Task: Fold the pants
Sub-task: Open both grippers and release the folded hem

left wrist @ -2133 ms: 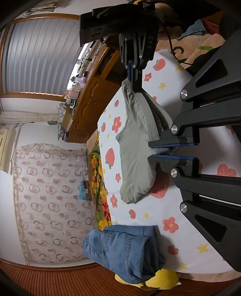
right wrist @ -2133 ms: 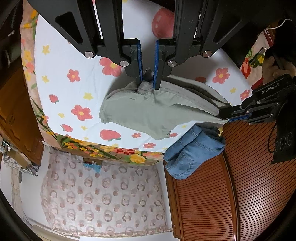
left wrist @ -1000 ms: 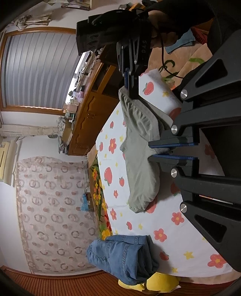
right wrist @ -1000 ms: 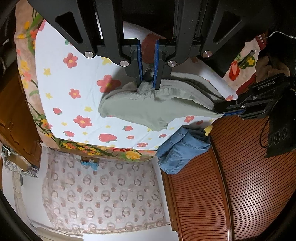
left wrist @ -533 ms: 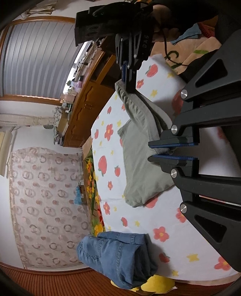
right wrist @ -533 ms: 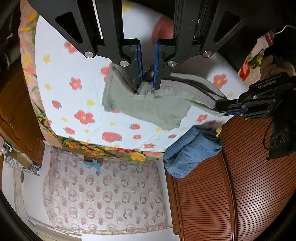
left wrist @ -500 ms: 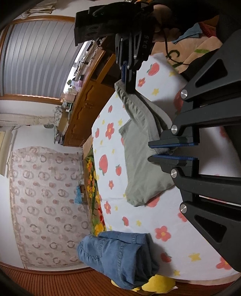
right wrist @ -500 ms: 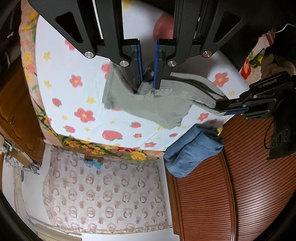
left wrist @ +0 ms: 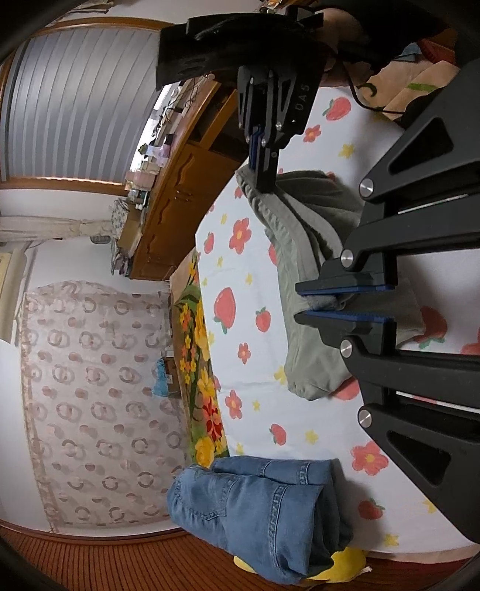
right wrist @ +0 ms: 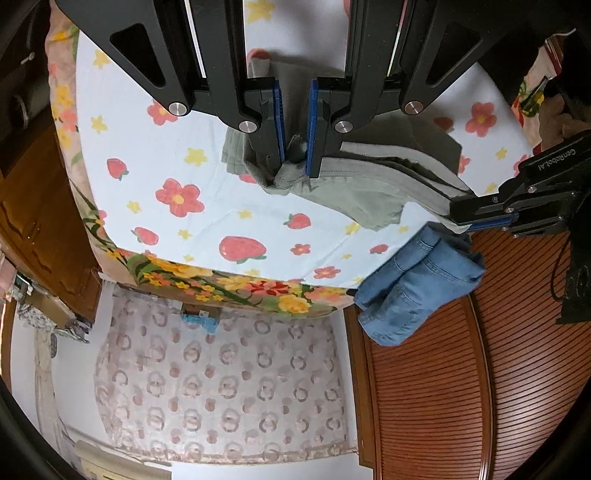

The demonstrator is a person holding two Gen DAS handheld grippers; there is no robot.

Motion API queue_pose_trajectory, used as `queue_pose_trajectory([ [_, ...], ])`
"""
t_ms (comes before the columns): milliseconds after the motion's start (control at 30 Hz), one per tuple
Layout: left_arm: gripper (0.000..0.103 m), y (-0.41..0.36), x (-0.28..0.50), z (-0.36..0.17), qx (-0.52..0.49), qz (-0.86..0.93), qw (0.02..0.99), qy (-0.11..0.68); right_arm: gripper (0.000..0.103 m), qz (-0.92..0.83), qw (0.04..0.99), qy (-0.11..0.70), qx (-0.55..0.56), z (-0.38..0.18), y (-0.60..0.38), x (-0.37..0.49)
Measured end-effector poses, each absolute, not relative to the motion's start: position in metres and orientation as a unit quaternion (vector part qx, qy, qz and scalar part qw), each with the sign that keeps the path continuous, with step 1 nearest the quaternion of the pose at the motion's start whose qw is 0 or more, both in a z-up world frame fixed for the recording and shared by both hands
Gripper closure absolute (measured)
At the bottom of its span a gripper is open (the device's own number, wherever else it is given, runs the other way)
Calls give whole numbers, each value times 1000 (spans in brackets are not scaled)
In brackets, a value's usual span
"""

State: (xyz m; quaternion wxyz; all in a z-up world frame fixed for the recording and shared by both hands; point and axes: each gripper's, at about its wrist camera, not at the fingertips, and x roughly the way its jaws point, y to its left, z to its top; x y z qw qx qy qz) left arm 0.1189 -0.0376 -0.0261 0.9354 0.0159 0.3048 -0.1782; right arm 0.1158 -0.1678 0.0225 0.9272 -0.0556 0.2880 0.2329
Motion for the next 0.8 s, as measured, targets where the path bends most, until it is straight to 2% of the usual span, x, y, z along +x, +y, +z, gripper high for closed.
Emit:
queue_pose_trajectory([
  [467,93,-34,135,-50,9,-170,927,334,93,228,917,322,-54,7,-158,145],
  [533,84,-34,133,-49,7,-170,928,331,93,223,917,325,-54,7,-158,146],
  [633,63,-34,128,-48,10,-172,931,322,93,222,919,322,-54,9,-160,145],
  [667,59,-33,127,-48,11,-172,931,321,93,223,919,321,-54,10,-160,143],
  [767,55,-31,128,-52,8,-174,926,334,88,219,921,317,-59,13,-160,141],
  [800,46,-30,128,-55,4,-178,923,341,85,216,922,316,-61,13,-161,141],
])
